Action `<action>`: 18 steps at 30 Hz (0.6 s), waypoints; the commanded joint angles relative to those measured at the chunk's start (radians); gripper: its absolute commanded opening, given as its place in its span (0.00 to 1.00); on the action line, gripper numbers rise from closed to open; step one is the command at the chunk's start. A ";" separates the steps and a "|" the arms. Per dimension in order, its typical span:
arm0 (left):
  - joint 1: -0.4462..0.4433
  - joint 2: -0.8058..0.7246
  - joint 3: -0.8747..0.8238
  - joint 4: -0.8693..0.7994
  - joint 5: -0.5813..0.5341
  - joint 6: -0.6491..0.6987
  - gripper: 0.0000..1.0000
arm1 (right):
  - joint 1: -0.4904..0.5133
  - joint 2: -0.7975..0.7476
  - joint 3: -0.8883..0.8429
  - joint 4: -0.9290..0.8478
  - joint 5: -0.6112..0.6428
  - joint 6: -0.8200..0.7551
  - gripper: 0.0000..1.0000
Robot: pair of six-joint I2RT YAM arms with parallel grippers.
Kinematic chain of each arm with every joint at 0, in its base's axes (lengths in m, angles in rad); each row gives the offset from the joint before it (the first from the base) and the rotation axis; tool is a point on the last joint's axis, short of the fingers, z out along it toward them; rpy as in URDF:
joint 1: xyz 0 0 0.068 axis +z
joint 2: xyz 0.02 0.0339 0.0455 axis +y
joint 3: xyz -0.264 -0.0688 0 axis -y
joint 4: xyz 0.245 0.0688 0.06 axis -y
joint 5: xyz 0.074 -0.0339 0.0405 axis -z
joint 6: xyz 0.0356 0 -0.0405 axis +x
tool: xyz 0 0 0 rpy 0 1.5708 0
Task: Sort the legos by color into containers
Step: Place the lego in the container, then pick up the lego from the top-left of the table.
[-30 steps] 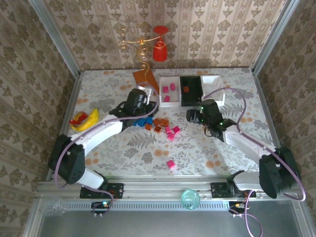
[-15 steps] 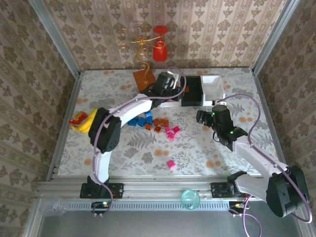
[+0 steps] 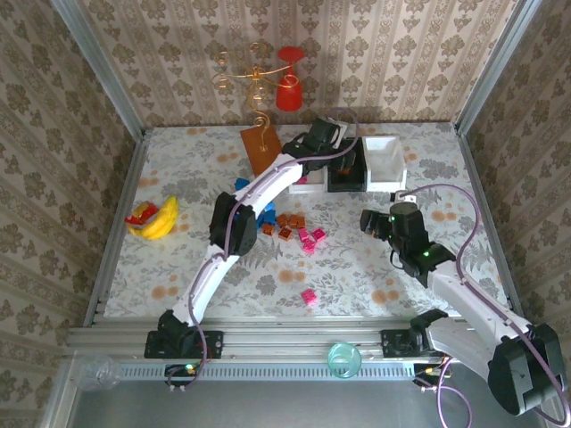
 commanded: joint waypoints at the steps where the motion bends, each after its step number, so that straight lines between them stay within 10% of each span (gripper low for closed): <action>1: 0.003 -0.159 -0.088 -0.043 0.004 0.027 0.62 | -0.002 -0.023 -0.018 -0.016 -0.040 0.023 0.87; 12: 0.069 -0.894 -1.170 0.330 -0.207 0.087 0.72 | 0.110 0.120 0.035 0.059 -0.081 -0.019 0.85; 18: 0.269 -1.009 -1.378 0.301 -0.126 0.075 0.77 | 0.137 0.255 0.103 0.102 -0.114 -0.007 0.85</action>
